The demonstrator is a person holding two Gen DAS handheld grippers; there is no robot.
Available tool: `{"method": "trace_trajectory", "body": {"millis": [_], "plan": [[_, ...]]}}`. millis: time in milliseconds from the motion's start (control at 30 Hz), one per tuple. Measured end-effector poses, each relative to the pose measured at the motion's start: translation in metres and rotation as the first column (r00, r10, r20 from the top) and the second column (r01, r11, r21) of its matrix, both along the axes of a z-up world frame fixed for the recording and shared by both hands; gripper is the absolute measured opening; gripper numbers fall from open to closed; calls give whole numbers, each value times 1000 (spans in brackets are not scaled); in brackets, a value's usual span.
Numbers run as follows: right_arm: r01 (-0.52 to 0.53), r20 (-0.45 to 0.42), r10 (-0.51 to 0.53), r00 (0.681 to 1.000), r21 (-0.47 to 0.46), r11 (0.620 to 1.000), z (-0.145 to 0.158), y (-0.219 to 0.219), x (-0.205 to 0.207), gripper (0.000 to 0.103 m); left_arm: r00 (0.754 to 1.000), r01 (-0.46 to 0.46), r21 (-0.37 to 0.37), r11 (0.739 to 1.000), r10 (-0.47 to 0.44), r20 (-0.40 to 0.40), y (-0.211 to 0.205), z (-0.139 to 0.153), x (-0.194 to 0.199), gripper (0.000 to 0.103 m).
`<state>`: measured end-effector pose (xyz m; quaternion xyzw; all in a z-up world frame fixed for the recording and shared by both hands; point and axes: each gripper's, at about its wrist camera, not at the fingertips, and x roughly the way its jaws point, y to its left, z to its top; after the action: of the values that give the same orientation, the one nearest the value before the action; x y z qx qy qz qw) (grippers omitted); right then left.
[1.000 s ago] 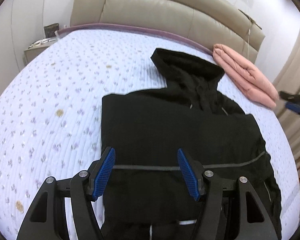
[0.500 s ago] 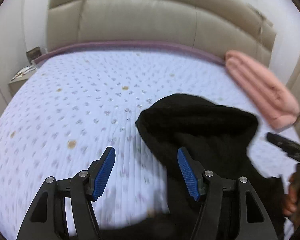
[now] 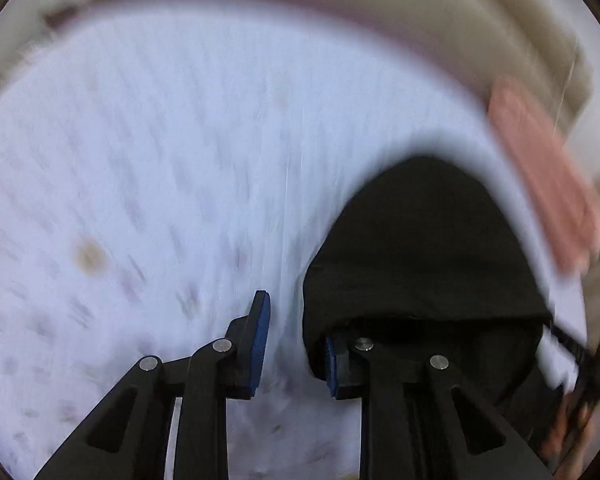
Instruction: Fold large clothes
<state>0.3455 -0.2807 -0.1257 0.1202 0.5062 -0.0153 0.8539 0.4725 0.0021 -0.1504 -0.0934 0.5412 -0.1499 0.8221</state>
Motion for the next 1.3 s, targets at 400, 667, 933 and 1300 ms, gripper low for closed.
{"method": "trace_trajectory", "body": {"millis": [400, 667, 933, 1300], "plan": [[-150, 265, 159, 951, -51, 987, 108, 24, -27, 62, 918, 190, -78, 979, -149, 367, -19, 138, -34, 33], [-215, 53, 218, 975, -54, 975, 40, 58, 29, 56, 962, 261, 75, 963, -265, 61, -72, 42, 13, 35], [-249, 9, 250, 968, -31, 968, 29, 51, 29, 54, 963, 239, -4, 971, -237, 127, -51, 62, 10, 34], [-102, 8, 103, 995, 212, 972, 25, -35, 58, 72, 985, 169, -170, 971, -173, -7, -16, 36, 71, 57]]}}
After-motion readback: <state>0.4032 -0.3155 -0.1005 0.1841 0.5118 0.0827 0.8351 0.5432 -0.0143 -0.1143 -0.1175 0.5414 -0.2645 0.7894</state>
